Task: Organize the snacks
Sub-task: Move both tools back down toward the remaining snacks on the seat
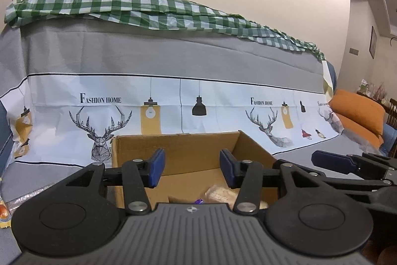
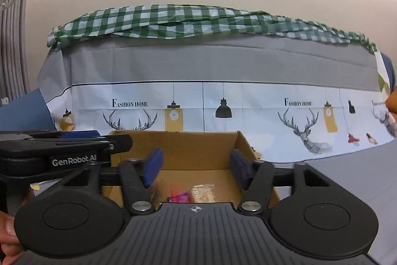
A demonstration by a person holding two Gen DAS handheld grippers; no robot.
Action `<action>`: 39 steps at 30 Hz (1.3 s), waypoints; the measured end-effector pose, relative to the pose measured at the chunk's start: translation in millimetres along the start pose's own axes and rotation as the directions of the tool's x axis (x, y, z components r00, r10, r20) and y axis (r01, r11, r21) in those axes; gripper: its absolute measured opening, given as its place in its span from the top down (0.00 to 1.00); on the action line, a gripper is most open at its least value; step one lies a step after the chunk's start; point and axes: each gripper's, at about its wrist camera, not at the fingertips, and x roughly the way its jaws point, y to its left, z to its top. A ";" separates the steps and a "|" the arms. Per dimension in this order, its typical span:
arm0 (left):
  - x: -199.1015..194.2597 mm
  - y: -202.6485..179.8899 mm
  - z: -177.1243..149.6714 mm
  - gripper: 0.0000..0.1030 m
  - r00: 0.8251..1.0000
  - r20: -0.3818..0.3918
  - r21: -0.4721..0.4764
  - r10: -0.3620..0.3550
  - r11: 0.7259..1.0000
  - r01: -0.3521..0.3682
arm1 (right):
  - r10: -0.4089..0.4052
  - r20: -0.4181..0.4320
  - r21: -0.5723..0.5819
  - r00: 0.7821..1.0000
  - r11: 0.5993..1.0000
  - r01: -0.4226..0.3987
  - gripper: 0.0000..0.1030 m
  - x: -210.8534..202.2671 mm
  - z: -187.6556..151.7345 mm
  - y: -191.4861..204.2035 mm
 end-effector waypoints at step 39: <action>-58.2 138.0 6.5 0.48 0.970 -0.114 -0.113 0.216 0.967 -0.229 | 0.201 0.011 0.189 0.980 0.961 -0.199 0.25 -12.0 1.0 62.4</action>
